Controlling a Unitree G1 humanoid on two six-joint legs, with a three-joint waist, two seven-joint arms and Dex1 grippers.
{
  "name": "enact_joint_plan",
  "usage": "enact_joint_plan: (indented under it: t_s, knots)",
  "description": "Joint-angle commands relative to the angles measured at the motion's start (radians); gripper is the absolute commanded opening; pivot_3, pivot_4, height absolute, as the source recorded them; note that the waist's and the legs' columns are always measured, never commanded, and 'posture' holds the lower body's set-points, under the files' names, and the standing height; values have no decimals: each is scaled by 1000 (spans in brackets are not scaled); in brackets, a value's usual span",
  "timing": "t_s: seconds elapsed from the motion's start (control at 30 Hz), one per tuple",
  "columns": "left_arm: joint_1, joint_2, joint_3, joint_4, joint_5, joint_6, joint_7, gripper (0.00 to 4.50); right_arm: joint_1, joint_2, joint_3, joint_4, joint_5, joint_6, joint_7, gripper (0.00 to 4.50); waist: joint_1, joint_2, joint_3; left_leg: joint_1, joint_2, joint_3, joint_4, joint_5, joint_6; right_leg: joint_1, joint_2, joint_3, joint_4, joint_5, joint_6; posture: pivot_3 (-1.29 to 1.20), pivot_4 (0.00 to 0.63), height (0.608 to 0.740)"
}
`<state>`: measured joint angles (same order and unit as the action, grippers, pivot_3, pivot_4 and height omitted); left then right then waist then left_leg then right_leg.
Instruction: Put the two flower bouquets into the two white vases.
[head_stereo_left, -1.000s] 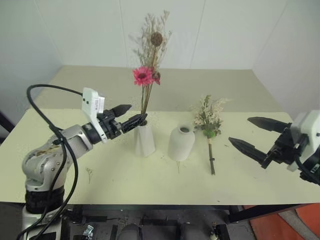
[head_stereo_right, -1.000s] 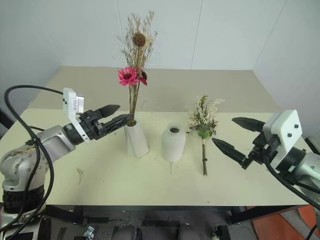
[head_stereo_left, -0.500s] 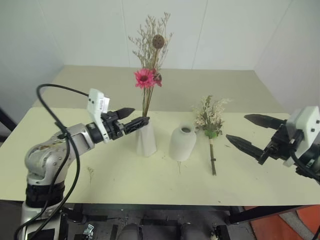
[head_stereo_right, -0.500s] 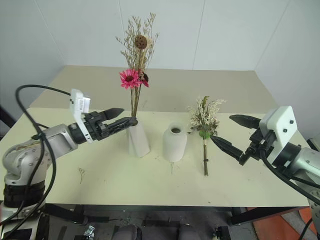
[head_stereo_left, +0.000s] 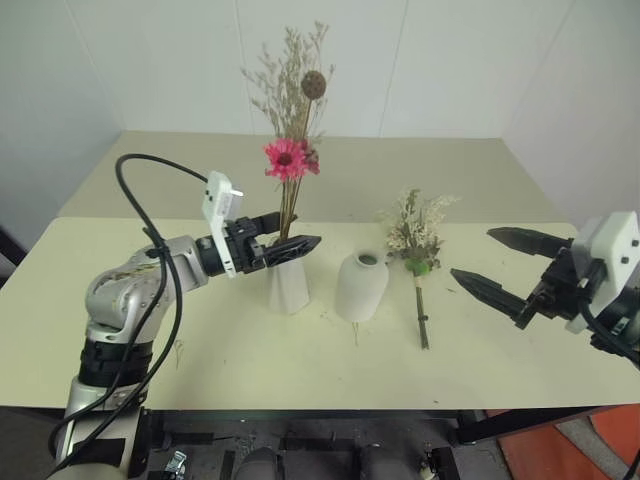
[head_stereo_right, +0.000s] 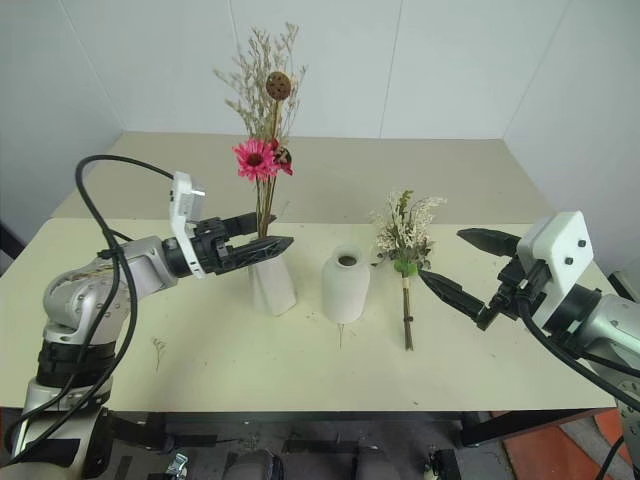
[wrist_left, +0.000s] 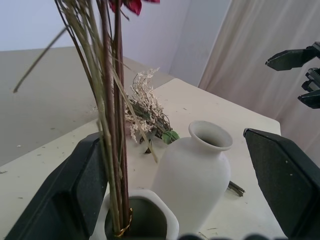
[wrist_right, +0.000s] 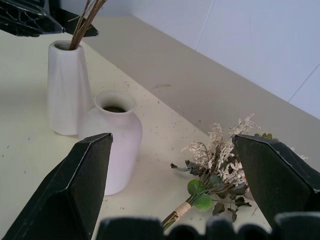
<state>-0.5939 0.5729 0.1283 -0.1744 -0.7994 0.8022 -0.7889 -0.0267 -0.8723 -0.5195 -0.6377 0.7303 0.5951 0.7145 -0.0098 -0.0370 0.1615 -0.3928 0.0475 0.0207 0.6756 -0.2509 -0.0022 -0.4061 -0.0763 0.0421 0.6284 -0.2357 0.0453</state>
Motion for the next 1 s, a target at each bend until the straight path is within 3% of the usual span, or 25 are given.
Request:
enact_joint_plan:
  t_s: [0.03,0.37,0.5,0.63,0.83,1.0]
  knots:
    - [24,29,79,-66,-50,-24,-30,4454,-2,-3,-25,-16,6,-14,-3,4500,-2,0,0,0,0,0,0,0,0,0,0,0,0,0,0,0,150,740]
    - [144,140,139,-153,-39,-22,-49,4454,-32,-31,-6,41,-7,-22,44,4500,-2,0,0,0,0,0,0,0,0,0,0,0,0,0,0,0,150,740]
    - [245,214,189,-214,-40,-85,-162,4454,-37,-40,-7,68,-15,-24,63,4500,-5,0,0,1,1,1,0,0,0,0,0,0,0,0,0,0,150,740]
    - [381,309,254,-261,-7,-237,-396,4454,-34,-40,-18,96,23,18,75,4500,-4,1,1,1,1,1,0,0,0,0,0,0,0,-1,-1,0,150,740]
    - [386,321,237,-287,11,-324,-417,4454,-32,-167,92,189,-73,169,45,4500,13,2,1,2,1,3,0,0,0,0,-1,0,0,-3,-6,0,150,740]
    - [372,321,235,-329,-42,-318,-418,4454,-230,-208,208,288,-33,466,-57,4500,4,3,2,1,2,4,0,0,0,-1,0,1,0,-1,-2,0,150,740]
